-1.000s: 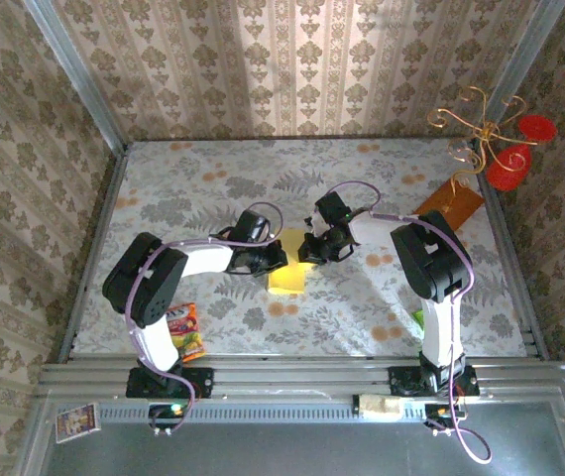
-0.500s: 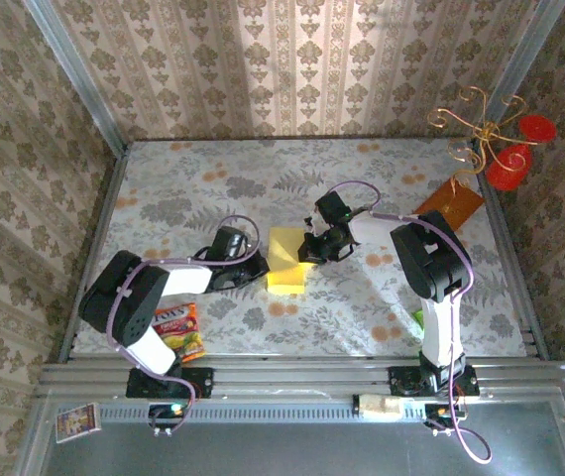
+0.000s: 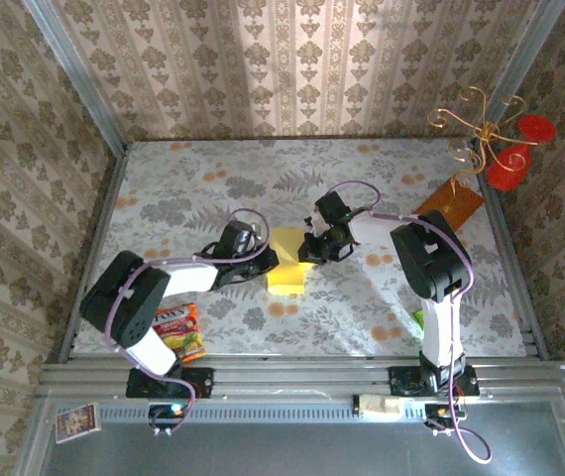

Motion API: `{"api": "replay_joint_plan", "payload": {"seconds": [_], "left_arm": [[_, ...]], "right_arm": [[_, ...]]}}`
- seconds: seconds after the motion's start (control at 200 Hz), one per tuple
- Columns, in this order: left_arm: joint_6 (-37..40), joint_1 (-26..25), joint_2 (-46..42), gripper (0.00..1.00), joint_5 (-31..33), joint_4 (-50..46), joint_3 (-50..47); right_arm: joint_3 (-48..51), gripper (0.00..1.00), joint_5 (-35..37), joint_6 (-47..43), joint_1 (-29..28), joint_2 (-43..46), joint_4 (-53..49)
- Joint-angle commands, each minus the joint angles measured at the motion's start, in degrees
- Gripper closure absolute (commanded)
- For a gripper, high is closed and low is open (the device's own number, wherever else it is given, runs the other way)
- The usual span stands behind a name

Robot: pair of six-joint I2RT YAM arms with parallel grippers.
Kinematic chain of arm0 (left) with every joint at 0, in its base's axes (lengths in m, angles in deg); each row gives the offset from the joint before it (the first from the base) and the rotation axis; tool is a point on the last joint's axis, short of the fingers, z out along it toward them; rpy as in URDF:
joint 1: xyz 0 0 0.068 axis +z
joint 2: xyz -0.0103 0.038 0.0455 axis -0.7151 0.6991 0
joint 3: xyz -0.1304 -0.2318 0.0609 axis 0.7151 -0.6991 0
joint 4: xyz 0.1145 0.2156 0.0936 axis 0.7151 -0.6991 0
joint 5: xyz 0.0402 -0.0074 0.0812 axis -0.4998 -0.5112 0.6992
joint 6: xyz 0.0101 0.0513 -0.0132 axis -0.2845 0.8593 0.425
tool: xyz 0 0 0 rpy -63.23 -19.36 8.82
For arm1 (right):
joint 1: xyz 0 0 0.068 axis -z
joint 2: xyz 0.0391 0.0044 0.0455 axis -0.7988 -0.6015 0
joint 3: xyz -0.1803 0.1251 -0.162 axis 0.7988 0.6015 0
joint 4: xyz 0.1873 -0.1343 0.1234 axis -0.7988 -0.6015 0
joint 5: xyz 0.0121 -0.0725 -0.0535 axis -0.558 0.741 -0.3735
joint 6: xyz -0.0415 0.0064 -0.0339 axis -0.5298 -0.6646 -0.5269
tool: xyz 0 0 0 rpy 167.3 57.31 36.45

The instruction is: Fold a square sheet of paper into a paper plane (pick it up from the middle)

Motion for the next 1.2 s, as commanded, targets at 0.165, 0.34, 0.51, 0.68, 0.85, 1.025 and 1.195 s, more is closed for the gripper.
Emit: {"api": "replay_joint_plan", "payload": {"seconds": [0.165, 0.34, 0.51, 0.68, 0.85, 1.025, 1.195], "left_arm": [[-3.11, 1.74, 5.43, 1.00, -0.20, 6.73, -1.93], [-7.55, 6.35, 2.43, 1.00, 3.49, 6.08, -8.43], [-10.50, 7.18, -2.35, 1.00, 1.94, 8.59, -11.71], [-10.38, 2.17, -6.89, 1.00, 0.31, 7.72, -9.06], [-13.11, -1.62, -6.17, 1.00, 0.36, -0.18, -4.99], [-14.82, -2.48, -2.73, 1.00, 0.96, -1.28, -4.48], [-18.86, -1.97, 0.27, 1.00, 0.67, 3.11, -7.55]], "right_arm": [[6.45, 0.93, 17.79, -0.34, 0.04, -10.58, -9.04], [6.76, 0.93, 18.11, -0.34, 0.05, -10.98, -8.93], [7.00, 0.93, 18.27, -0.08, 0.09, -11.32, -8.62], [6.92, 0.93, 18.23, 0.01, 0.09, -11.58, -8.32], [6.87, 0.93, 17.95, 0.10, 0.01, -11.59, -8.05], [6.87, 0.93, 17.88, 0.02, 0.00, -11.85, -7.73], [7.05, 0.93, 18.01, -0.50, 0.09, -12.03, -7.81]]}}
